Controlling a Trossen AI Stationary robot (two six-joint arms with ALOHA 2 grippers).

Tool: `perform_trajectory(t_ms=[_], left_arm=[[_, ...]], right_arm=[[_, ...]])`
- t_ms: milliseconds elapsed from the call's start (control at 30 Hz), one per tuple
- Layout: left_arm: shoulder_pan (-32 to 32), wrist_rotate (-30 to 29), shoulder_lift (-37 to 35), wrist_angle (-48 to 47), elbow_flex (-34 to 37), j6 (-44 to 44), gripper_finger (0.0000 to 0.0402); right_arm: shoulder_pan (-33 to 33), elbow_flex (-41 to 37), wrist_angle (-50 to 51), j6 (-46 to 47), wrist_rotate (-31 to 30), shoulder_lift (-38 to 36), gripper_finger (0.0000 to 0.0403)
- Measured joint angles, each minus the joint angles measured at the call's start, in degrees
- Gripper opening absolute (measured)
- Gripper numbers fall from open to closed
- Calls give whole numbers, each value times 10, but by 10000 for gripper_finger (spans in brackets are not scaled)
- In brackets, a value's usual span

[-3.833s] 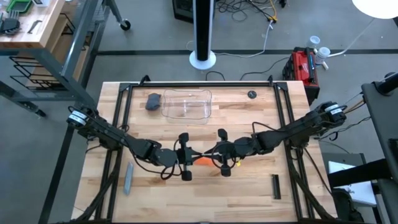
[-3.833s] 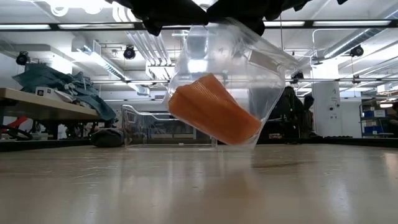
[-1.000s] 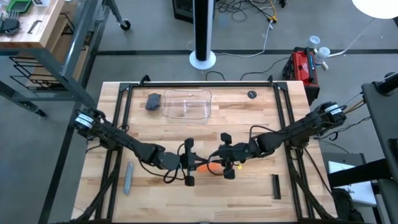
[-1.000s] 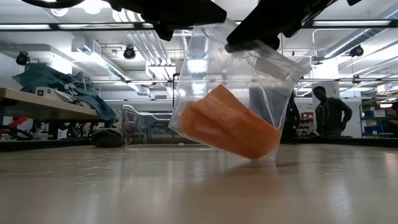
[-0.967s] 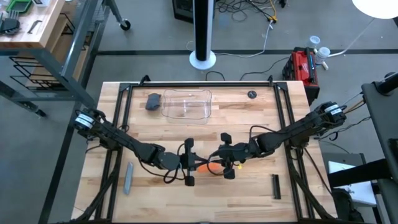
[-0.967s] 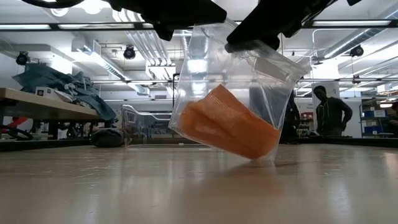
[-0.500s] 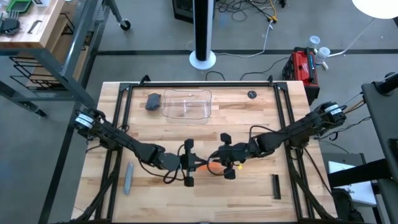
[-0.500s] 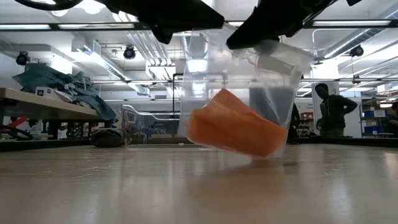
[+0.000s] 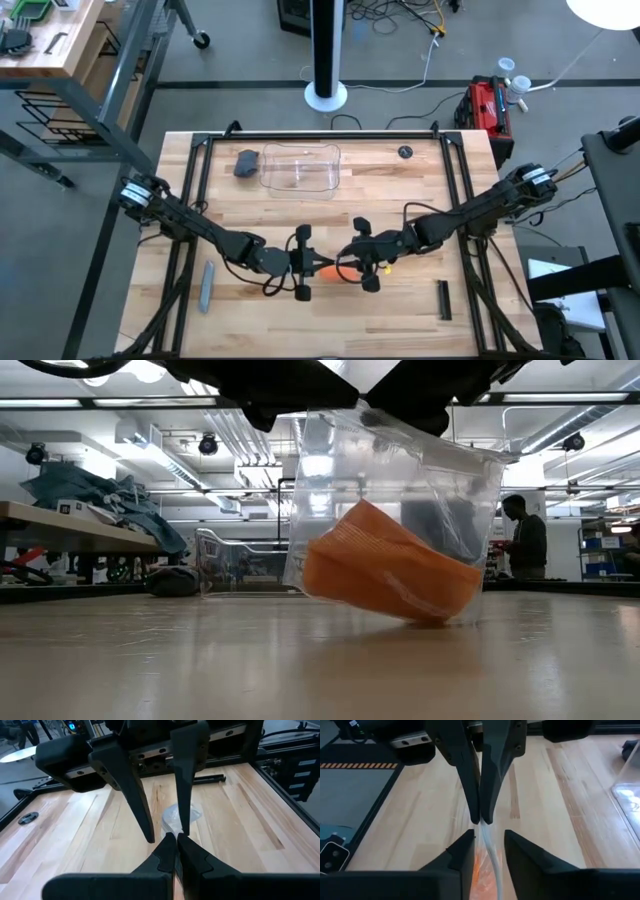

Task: Roll bandage
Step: Put the zip bag into the transparent bin

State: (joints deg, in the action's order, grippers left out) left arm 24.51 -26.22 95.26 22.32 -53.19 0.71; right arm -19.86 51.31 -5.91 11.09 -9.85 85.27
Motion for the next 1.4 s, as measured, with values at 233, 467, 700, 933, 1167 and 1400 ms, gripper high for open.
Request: perform_trajectory(t_ms=[233, 467, 700, 933, 1167, 1400], left_arm=[[0, -1, 0, 11, 0, -3, 0], [0, -2, 0, 12, 0, -12, 0], [1, -2, 0, 13, 1, -12, 0], [1, -2, 0, 6, 1, -13, 0], [4, -2, 0, 1, 1, -11, 0], [9, 7, 1, -6, 1, -21, 0]], right_arm=[[0, 0, 0, -1, 0, 0, 121], [0, 0, -6, -12, 0, 0, 76], [-1, 0, -6, -17, 14, 1, 17], [-1, -1, 25, -14, 13, 1, 38], [-1, -1, 32, -17, 12, 1, 8], [0, 0, 57, -6, 12, 1, 11]])
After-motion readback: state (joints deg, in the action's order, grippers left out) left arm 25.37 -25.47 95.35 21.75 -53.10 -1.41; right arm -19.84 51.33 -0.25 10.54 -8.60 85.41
